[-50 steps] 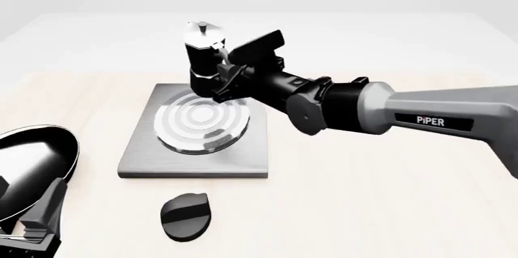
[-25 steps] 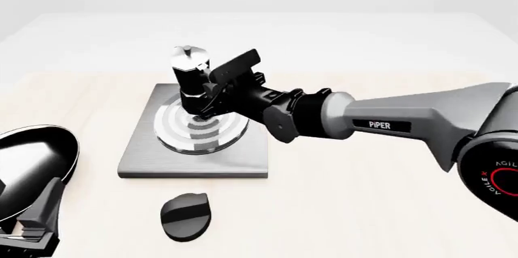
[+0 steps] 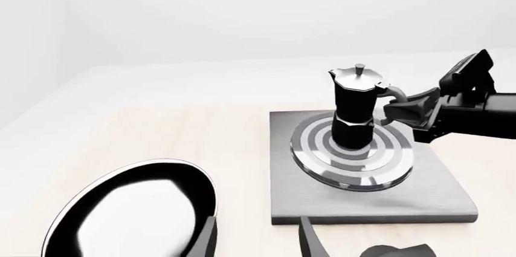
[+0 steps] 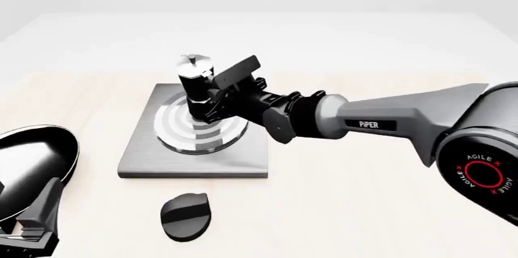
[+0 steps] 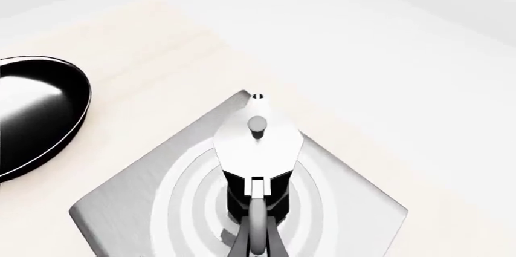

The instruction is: Turn on the stove and put the moka pot on it.

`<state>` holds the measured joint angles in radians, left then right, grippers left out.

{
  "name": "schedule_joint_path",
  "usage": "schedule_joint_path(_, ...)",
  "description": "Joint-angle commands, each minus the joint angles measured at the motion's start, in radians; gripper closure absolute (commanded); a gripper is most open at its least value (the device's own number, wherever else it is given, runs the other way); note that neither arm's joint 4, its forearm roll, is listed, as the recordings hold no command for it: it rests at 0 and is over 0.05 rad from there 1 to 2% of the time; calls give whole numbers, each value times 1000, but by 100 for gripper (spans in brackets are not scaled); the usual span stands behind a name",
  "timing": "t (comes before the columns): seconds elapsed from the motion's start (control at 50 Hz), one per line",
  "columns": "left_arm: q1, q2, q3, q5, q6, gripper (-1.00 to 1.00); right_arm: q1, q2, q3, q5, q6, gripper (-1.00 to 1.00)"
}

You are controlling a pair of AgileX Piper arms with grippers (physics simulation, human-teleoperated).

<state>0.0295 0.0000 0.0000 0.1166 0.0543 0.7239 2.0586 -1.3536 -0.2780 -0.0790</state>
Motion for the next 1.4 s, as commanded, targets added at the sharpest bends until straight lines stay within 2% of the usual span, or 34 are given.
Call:
schedule_joint_path(0.02, 0, 0, 0, 1, -3, -100, 5, 19, -23, 15, 13, 100)
schedule_joint_path(0.3, -2, 0, 0, 6, -5, -100, 12, 54, -23, 26, 45, 100)
schedule_joint_path(0.54, -5, 0, 0, 1, -6, -100, 12, 23, -7, 37, 24, 100)
schedule_joint_path(0.56, -5, 0, 0, 2, -6, -100, 20, 18, -4, 37, 25, -100)
schedule_joint_path(0.6, -4, 0, 0, 3, -7, -100, 37, -12, 22, 28, 6, -100)
schedule_joint_path(0.66, -6, 0, 0, 2, -5, -100, 50, -38, 36, 35, 12, -100)
schedule_joint_path(0.78, -2, 0, 0, -4, -5, -100, 61, -125, 88, 45, -25, -100)
schedule_joint_path(0.82, -4, 0, 0, -3, -8, -100, 84, -180, 121, 47, -20, -100)
schedule_joint_path(0.86, -6, 0, 0, -2, -7, -100, 91, -216, 148, 43, -52, -100)
schedule_joint_path(0.88, -8, 0, 0, -3, -7, -100, 93, -240, 160, 53, -45, -100)
schedule_joint_path(0.96, -13, 0, 0, -6, -5, -100, 101, -365, 239, 67, -90, -100)
schedule_joint_path(1.02, -15, 0, 0, -6, -3, -100, 106, -464, 301, 97, -119, -100)
schedule_joint_path(1.12, -21, 0, 0, -9, -1, -100, 105, -600, 374, 171, -133, -100)
schedule_joint_path(1.14, -24, 0, 0, -10, -1, -100, 103, -646, 403, 185, -168, -100)
schedule_joint_path(1.3, -41, 0, 0, -5, 2, -100, 79, -927, 499, 352, -175, -100)
schedule_joint_path(1.4, -51, 0, 0, -3, 6, -100, 51, -1063, 554, 419, -179, -100)
